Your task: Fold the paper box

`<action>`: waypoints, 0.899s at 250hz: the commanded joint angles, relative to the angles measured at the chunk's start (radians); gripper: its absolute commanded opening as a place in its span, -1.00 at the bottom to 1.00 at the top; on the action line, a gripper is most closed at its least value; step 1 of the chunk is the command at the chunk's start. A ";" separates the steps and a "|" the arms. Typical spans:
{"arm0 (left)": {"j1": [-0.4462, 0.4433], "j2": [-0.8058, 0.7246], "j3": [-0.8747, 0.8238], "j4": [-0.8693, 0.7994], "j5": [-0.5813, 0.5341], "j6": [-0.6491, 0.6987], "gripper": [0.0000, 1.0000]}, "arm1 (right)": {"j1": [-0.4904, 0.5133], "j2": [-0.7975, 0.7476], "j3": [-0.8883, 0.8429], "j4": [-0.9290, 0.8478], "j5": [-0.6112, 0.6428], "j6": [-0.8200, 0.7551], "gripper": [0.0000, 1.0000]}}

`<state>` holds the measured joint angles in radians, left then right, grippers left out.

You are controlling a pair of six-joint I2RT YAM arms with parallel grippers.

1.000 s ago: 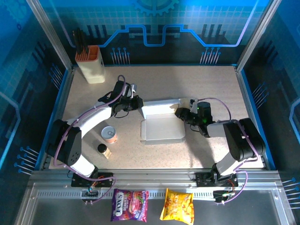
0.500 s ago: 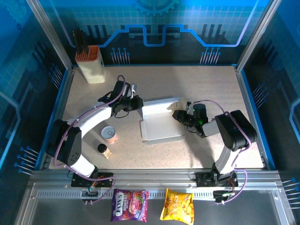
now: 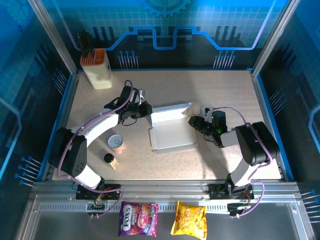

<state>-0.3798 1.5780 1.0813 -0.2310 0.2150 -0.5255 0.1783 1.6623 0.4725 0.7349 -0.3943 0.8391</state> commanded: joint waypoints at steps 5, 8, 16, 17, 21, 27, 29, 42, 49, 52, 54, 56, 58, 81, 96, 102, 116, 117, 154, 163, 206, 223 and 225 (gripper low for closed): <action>-0.002 0.029 -0.028 -0.103 -0.008 -0.002 -0.67 | -0.042 -0.096 0.010 -0.181 0.004 -0.116 -0.11; -0.002 0.029 -0.028 -0.103 -0.007 -0.002 -0.67 | -0.048 -0.105 0.013 -0.195 0.007 -0.126 -0.11; -0.003 0.029 -0.028 -0.103 -0.006 -0.002 -0.67 | -0.053 -0.126 0.022 -0.235 0.013 -0.153 -0.10; -0.003 0.029 -0.027 -0.103 -0.007 -0.002 -0.67 | -0.053 -0.130 0.022 -0.240 0.014 -0.156 -0.10; -0.002 0.029 -0.027 -0.105 -0.007 -0.002 -0.67 | -0.057 -0.137 0.028 -0.260 0.019 -0.170 -0.10; -0.002 0.029 -0.027 -0.105 -0.006 -0.002 -0.67 | -0.062 -0.152 0.038 -0.293 0.026 -0.192 -0.08; -0.002 0.029 -0.027 -0.105 -0.006 -0.002 -0.67 | -0.064 -0.156 0.041 -0.302 0.028 -0.200 -0.08; -0.002 0.028 -0.026 -0.106 -0.005 -0.001 -0.67 | -0.073 -0.178 0.068 -0.368 0.044 -0.255 -0.06; -0.003 0.029 -0.026 -0.108 -0.006 -0.001 -0.67 | -0.074 -0.185 0.088 -0.403 0.051 -0.287 -0.05; -0.003 0.029 -0.025 -0.109 -0.006 0.000 -0.67 | -0.075 -0.187 0.098 -0.419 0.054 -0.303 -0.05; -0.002 0.028 -0.025 -0.108 -0.006 0.001 -0.67 | -0.076 -0.188 0.104 -0.429 0.055 -0.312 -0.04; -0.002 0.029 -0.025 -0.107 -0.006 0.001 -0.67 | -0.078 -0.189 0.111 -0.438 0.055 -0.319 -0.04; -0.002 0.030 -0.026 -0.108 -0.006 0.001 -0.67 | -0.078 -0.190 0.116 -0.446 0.056 -0.329 -0.03; -0.002 0.029 -0.026 -0.108 -0.006 0.002 -0.67 | -0.080 -0.187 0.181 -0.518 0.048 -0.441 0.02; -0.002 0.030 -0.023 -0.110 -0.007 0.002 -0.67 | -0.080 -0.177 0.218 -0.549 0.056 -0.490 0.04; -0.002 0.029 -0.024 -0.110 -0.007 0.001 -0.67 | -0.080 -0.172 0.232 -0.559 0.058 -0.507 0.04; -0.002 0.029 -0.023 -0.109 -0.007 0.001 -0.67 | -0.085 -0.144 0.264 -0.571 0.055 -0.511 0.04; -0.002 0.029 -0.023 -0.109 -0.007 0.001 -0.67 | -0.087 -0.142 0.266 -0.570 0.051 -0.511 0.04; -0.002 0.031 -0.015 -0.120 -0.008 0.007 -0.67 | -0.098 -0.059 0.331 -0.565 0.032 -0.505 -0.02; -0.002 0.031 -0.014 -0.121 -0.008 0.008 -0.67 | -0.100 -0.045 0.337 -0.553 0.025 -0.502 -0.05; -0.002 0.032 -0.012 -0.121 -0.006 0.010 -0.67 | -0.110 0.002 0.340 -0.508 -0.007 -0.490 -0.17; -0.003 0.033 -0.009 -0.125 -0.008 0.012 -0.67 | -0.110 0.020 0.344 -0.497 -0.012 -0.486 -0.18; -0.002 0.035 -0.008 -0.125 -0.008 0.012 -0.67 | -0.111 0.023 0.344 -0.495 -0.012 -0.486 -0.18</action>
<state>-0.3798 1.5780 1.0817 -0.2340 0.2150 -0.5251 0.0822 1.6520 0.7986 0.2188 -0.3725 0.3614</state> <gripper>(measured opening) 0.167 0.413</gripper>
